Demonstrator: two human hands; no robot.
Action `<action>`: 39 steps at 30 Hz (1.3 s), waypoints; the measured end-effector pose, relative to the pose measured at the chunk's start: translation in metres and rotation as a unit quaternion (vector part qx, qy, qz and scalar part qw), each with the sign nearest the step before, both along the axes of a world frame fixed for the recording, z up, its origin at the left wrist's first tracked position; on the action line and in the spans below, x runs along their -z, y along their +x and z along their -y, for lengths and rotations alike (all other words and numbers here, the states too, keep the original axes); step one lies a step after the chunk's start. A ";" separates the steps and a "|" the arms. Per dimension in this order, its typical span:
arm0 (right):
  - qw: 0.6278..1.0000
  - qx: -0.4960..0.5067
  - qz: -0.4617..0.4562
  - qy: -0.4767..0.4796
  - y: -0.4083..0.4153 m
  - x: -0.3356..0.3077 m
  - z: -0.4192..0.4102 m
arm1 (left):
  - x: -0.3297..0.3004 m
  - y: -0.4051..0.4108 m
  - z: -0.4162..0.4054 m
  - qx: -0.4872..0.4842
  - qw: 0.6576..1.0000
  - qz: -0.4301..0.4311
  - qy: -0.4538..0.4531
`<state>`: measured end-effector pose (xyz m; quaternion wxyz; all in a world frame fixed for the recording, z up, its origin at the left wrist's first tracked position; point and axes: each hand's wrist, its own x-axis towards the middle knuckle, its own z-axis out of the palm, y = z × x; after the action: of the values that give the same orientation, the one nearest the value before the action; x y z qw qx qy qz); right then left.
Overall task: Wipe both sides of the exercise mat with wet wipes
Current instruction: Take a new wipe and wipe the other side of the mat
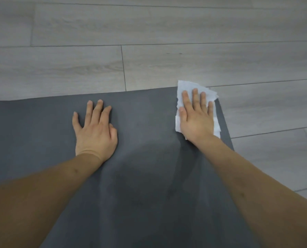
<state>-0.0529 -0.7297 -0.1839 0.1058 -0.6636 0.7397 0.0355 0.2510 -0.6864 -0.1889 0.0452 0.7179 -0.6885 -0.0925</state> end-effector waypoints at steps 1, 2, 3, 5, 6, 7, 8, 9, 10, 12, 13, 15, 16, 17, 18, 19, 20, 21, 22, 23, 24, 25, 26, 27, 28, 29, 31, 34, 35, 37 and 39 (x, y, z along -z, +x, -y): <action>0.999 -0.034 0.003 -0.004 0.024 0.001 0.000 | 0.000 0.000 0.000 0.000 1.000 -0.003 0.000; 0.997 -0.070 0.009 0.000 0.050 0.002 0.000 | 0.000 0.001 0.001 0.001 1.000 -0.007 -0.001; 0.994 -0.107 0.016 0.005 0.077 0.002 0.000 | 0.001 0.003 0.001 0.002 1.000 -0.014 -0.005; 0.983 -0.181 0.022 0.004 0.118 0.002 -0.005 | 0.001 0.006 0.001 0.003 0.999 -0.041 -0.014; 0.977 -0.210 0.024 0.001 0.126 0.001 -0.008 | 0.001 0.008 0.001 0.003 0.998 -0.056 -0.017; 0.973 -0.229 0.028 0.001 0.125 0.001 -0.010 | 0.001 0.010 0.001 0.005 0.997 -0.072 -0.017; 0.973 -0.229 0.035 0.001 0.116 -0.001 -0.012 | 0.000 0.013 0.002 0.012 0.996 -0.091 -0.013; 0.978 -0.206 0.039 0.000 0.102 -0.003 -0.014 | -0.002 0.018 0.003 0.024 0.993 -0.111 -0.005; 0.986 -0.165 0.038 -0.002 0.086 -0.004 -0.015 | -0.004 0.025 0.004 0.040 0.990 -0.134 0.007; 0.997 -0.077 0.022 0.008 0.060 -0.006 -0.017 | -0.007 0.050 0.001 0.086 0.983 -0.161 0.030; 0.999 -0.047 0.013 0.018 0.055 -0.006 -0.017 | -0.007 0.066 -0.003 0.102 0.983 -0.150 0.026; 0.999 -0.030 0.012 0.028 0.070 -0.007 -0.017 | -0.005 0.094 -0.018 0.067 0.994 -0.086 -0.001; 0.998 -0.049 0.013 0.028 0.089 -0.008 -0.019 | -0.005 0.104 -0.027 0.029 0.998 -0.059 -0.008; 0.996 -0.088 0.012 0.023 0.113 -0.008 -0.022 | -0.004 0.108 -0.033 -0.002 0.999 -0.047 -0.009; 0.990 -0.140 0.014 0.016 0.139 -0.007 -0.028 | -0.002 0.110 -0.037 -0.022 0.999 -0.046 -0.014; 0.980 -0.195 0.022 0.011 0.166 -0.006 -0.036 | -0.001 0.110 -0.038 -0.036 0.998 -0.052 -0.020; 0.968 -0.248 0.030 0.014 0.190 -0.004 -0.045 | 0.001 0.110 -0.037 -0.049 0.997 -0.062 -0.025; 0.956 -0.290 0.039 0.016 0.205 -0.004 -0.052 | 0.001 0.111 -0.036 -0.057 0.996 -0.069 -0.028; 0.946 -0.321 0.047 0.016 0.210 -0.004 -0.054 | 0.002 0.113 -0.036 -0.057 0.996 -0.067 -0.030; 0.941 -0.334 0.050 0.015 0.204 -0.005 -0.051 | 0.003 0.115 -0.036 -0.052 0.997 -0.058 -0.030; 0.947 -0.319 0.045 0.010 0.189 -0.005 -0.046 | 0.004 0.117 -0.038 -0.046 0.997 -0.050 -0.030; 0.962 -0.271 0.037 0.003 0.165 -0.004 -0.039 | 0.005 0.117 -0.037 -0.044 0.998 -0.044 -0.028; 0.980 -0.198 0.026 -0.010 0.137 -0.004 -0.031 | 0.004 0.116 -0.037 -0.045 0.998 -0.039 -0.027; 0.993 -0.120 0.014 -0.013 0.108 -0.005 -0.023 | 0.004 0.115 -0.036 -0.046 0.998 -0.033 -0.023; 0.999 -0.052 0.004 -0.008 0.086 -0.006 -0.018 | 0.003 0.113 -0.035 -0.045 0.998 -0.026 -0.020; 1.000 0.001 0.000 0.004 0.074 -0.008 -0.014 | 0.004 0.112 -0.033 -0.043 0.999 -0.019 -0.017; 0.998 0.055 0.001 0.014 0.090 -0.006 -0.008 | 0.003 0.111 -0.032 -0.043 0.999 -0.010 -0.013; 0.999 -0.037 -0.002 -0.001 0.169 -0.005 -0.011 | 0.003 0.111 -0.033 -0.042 0.999 -0.011 -0.011; 0.995 -0.103 0.010 -0.008 0.199 -0.002 -0.019 | 0.003 0.111 -0.033 -0.042 0.999 -0.013 -0.011; 0.971 -0.238 0.026 -0.003 0.237 -0.003 -0.039 | 0.004 0.113 -0.034 -0.045 0.999 -0.019 -0.016; 0.949 -0.315 0.035 0.005 0.226 -0.004 -0.037 | 0.004 0.114 -0.034 -0.046 0.999 -0.020 -0.021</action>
<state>0.1731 -0.6922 -0.1795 0.1181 -0.8629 0.4890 0.0473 0.3647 -0.6519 -0.1930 0.0777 0.7457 -0.6556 -0.0901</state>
